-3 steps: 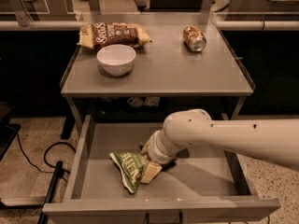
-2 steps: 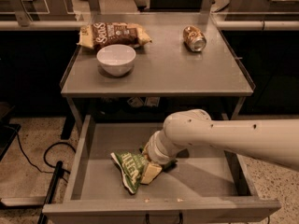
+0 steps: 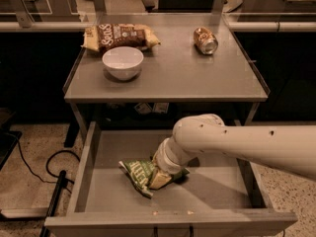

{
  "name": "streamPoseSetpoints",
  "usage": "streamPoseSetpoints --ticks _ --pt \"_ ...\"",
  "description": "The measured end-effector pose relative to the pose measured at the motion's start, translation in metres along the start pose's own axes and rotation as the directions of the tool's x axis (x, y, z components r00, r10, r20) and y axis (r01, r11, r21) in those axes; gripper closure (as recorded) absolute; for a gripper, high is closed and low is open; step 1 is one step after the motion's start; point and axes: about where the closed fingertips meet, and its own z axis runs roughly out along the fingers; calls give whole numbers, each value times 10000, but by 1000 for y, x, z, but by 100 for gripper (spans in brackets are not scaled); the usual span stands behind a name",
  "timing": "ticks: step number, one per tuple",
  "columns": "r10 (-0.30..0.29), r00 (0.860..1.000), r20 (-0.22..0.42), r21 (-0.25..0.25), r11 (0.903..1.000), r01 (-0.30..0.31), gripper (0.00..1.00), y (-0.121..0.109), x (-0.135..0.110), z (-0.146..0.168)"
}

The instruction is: Pick green jalapeno chip bag from top drawer and place on counter

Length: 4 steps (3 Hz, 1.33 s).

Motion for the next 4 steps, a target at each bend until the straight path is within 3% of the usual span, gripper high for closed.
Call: streamPoseSetpoints --ticks 1,2,3,4 --pt "0 10000 0 0 10000 0 100 0 -1 -2" --pt "525 9979 -386 591 9970 -501 100 -4 3 -29" --pt "1536 9763 -1522 2000 9722 -1218 100 -11 23 -105" --pt "2105 9668 -1451 2845 9447 -1630 100 -14 10 -145"
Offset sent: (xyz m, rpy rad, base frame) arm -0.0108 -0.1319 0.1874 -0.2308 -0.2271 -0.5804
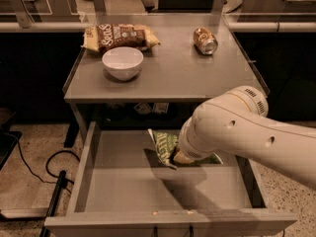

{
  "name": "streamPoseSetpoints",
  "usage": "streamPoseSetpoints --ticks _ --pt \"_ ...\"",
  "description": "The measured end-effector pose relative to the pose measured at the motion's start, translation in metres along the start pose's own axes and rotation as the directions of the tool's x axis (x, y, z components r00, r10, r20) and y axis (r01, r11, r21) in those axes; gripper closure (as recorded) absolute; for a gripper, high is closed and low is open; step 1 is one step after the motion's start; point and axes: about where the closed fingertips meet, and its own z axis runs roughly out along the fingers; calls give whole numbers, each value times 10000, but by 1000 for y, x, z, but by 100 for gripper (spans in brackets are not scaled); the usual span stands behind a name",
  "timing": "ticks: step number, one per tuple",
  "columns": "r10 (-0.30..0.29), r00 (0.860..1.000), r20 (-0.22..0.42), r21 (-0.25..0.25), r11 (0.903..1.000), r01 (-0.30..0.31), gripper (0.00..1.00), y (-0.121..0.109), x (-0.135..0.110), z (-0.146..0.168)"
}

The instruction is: Pick green jalapeno chip bag from top drawer and place on counter

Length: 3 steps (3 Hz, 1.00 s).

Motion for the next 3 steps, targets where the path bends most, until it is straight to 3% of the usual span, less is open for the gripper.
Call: streamPoseSetpoints --ticks 1,2,3 --pt "1 10000 2 1 10000 -1 100 0 0 0" --pt "504 9986 131 852 9950 -513 100 -34 8 -22" --pt "951 9955 22 1950 9763 -937 100 -74 23 -61"
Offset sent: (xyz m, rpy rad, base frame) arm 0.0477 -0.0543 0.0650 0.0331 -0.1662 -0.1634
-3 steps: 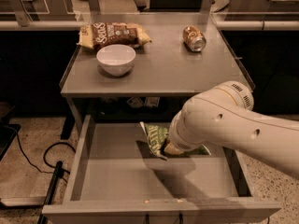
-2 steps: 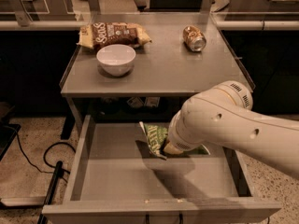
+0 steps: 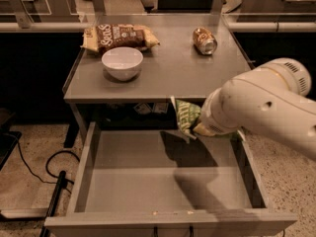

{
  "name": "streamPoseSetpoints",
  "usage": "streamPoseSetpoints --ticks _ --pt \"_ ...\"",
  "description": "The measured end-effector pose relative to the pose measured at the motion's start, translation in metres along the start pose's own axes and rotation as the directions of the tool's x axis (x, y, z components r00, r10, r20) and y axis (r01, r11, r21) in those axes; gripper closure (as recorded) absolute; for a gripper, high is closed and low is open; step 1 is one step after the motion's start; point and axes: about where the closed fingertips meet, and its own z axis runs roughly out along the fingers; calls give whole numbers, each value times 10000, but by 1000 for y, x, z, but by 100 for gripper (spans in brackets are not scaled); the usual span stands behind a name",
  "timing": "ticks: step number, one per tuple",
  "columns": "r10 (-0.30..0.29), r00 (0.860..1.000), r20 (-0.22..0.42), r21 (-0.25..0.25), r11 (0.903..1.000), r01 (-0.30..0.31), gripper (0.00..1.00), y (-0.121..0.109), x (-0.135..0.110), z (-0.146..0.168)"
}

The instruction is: Pick green jalapeno chip bag from top drawer and place on counter

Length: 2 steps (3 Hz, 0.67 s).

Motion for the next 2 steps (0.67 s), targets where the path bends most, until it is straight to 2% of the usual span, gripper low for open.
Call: streamPoseSetpoints --ticks 1,2 --pt "148 9997 -175 960 9953 -131 100 -39 7 -32" --pt "136 9997 -179 1039 9945 -117 100 -42 7 -35"
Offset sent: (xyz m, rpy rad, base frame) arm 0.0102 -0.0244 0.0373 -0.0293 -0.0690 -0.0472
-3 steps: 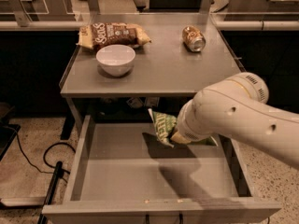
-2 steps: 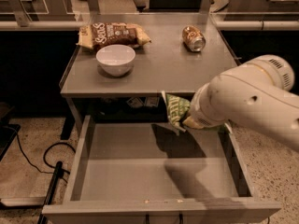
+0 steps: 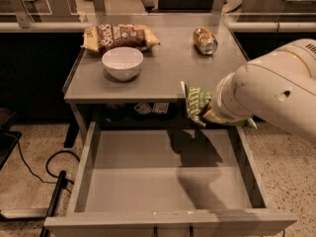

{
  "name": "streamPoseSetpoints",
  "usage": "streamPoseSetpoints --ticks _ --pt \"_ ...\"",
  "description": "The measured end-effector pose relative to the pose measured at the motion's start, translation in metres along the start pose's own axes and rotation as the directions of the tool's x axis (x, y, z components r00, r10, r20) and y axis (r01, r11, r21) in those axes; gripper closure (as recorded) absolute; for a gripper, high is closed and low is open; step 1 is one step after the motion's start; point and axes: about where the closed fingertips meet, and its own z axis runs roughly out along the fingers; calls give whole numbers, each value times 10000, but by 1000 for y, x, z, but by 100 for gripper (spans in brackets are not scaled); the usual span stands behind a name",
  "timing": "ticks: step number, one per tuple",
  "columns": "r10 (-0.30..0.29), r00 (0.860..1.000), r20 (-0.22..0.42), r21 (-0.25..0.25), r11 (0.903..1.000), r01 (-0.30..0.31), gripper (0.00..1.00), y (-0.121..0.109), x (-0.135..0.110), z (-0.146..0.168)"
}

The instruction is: Pick green jalapeno chip bag from top drawer and place on counter

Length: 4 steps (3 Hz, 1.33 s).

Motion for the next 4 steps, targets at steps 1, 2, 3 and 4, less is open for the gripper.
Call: streamPoseSetpoints --ticks 1,2,3,4 --pt "154 9994 306 113 9998 -158 100 -10 -11 2" --pt "412 9975 581 639 9969 -449 100 -51 -24 8" --pt "454 9923 1148 1385 9885 -613 100 -115 -51 -1" --pt "460 9922 1157 1374 9886 -618 100 -115 -51 -1"
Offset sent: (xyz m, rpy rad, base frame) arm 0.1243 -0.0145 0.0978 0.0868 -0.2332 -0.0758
